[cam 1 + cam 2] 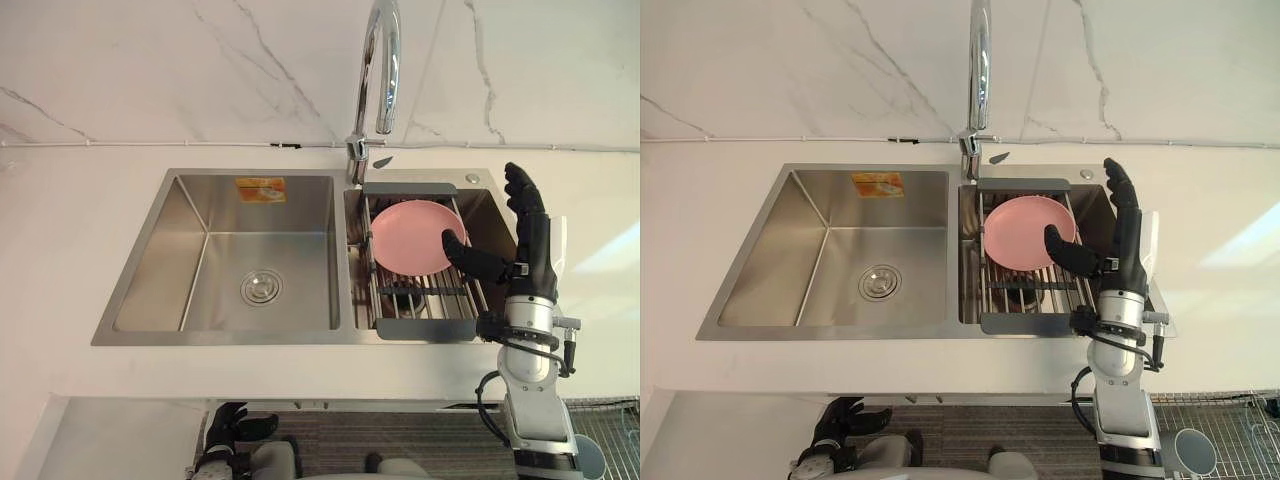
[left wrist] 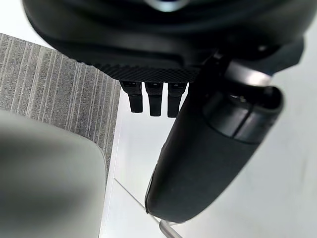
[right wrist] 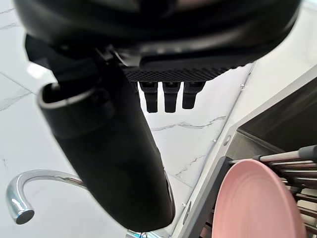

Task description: Walk over to the sink, pick up the cup, carry it to the dishwasher, place the cup inside the dishwasher, then close the dishwasher door

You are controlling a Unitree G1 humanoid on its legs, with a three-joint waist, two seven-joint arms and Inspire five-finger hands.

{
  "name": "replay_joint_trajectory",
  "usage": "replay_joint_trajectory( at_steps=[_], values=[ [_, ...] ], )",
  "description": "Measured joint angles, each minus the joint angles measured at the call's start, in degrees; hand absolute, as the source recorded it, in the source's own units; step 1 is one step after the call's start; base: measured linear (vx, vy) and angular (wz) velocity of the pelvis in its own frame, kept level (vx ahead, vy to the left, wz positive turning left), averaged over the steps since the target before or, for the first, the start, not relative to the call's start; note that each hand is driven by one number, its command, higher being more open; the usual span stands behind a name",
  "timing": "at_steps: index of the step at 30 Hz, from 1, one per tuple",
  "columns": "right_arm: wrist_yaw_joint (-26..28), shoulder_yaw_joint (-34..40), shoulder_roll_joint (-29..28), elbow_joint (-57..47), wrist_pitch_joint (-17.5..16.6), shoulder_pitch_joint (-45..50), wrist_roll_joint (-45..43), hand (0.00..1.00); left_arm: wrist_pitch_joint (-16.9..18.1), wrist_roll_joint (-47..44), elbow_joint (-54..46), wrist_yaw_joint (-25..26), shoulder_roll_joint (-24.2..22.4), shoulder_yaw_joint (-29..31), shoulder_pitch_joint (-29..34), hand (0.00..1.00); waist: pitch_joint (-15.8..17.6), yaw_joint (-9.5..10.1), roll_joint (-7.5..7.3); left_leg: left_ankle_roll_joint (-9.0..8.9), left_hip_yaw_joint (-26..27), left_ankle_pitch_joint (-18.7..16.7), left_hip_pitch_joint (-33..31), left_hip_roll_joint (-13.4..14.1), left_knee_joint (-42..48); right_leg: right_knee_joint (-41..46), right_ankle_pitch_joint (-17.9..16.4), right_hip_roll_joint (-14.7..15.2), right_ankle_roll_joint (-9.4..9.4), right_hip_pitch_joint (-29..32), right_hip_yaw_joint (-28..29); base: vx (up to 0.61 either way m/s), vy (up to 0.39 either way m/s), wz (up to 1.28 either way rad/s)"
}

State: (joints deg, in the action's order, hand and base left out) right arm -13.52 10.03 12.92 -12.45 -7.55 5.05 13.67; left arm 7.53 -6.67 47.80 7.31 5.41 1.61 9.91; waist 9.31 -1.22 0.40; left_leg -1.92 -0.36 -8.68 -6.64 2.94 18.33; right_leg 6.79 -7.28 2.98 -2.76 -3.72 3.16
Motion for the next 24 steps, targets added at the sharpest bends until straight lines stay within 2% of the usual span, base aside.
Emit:
replay_joint_trajectory(
  at_steps=[6,7,14,20,24],
  values=[
    [0.4,3.4,0.0,0.0,0.1,2.7,0.1,0.9,-0.3,1.2,0.3,0.3,0.7,1.4,0.9,0.9,0.0,-1.28,0.01,-0.76,0.9,1.7,2.5,0.4,-4.0,0.0,0.1,-0.4,0.17,-0.1,1.0,0.02,-0.034,-0.08],
    [1.0,4.2,-0.1,0.0,0.4,4.7,1.3,0.9,0.4,2.2,2.0,-0.1,2.3,0.2,1.1,0.9,-1.9,-2.72,-1.49,-0.59,1.7,5.9,4.7,0.1,-10.3,-1.1,1.7,0.0,-0.3,0.5,1.8,0.01,-0.011,-0.08],
    [1.0,4.1,-0.3,0.2,0.5,4.7,1.4,0.9,0.4,2.2,2.3,-0.2,2.3,0.2,1.1,0.9,-2.1,-2.63,-1.48,-0.59,1.7,6.7,5.1,0.0,-11.3,-1.1,1.9,0.1,-0.56,0.5,1.4,0.0,-0.002,0.01],
    [1.1,2.0,-1.5,0.3,1.3,3.9,3.0,0.9,-0.4,2.2,2.4,-1.4,1.9,0.4,0.9,0.9,-2.7,-1.63,-1.72,-0.57,1.0,9.7,8.8,-0.5,-16.5,-1.6,2.3,0.8,-0.81,-1.4,0.3,-0.03,-0.011,0.08],
    [1.7,1.8,-1.4,1.1,1.3,0.6,6.9,0.9,-0.9,2.2,2.3,-2.4,0.9,1.4,0.9,0.9,-3.2,-1.05,-1.69,-0.62,-0.1,12.4,10.1,-1.1,-20.5,-2.3,2.4,1.2,-0.94,-1.6,-1.0,-0.08,-0.01,0.14]
  ],
)
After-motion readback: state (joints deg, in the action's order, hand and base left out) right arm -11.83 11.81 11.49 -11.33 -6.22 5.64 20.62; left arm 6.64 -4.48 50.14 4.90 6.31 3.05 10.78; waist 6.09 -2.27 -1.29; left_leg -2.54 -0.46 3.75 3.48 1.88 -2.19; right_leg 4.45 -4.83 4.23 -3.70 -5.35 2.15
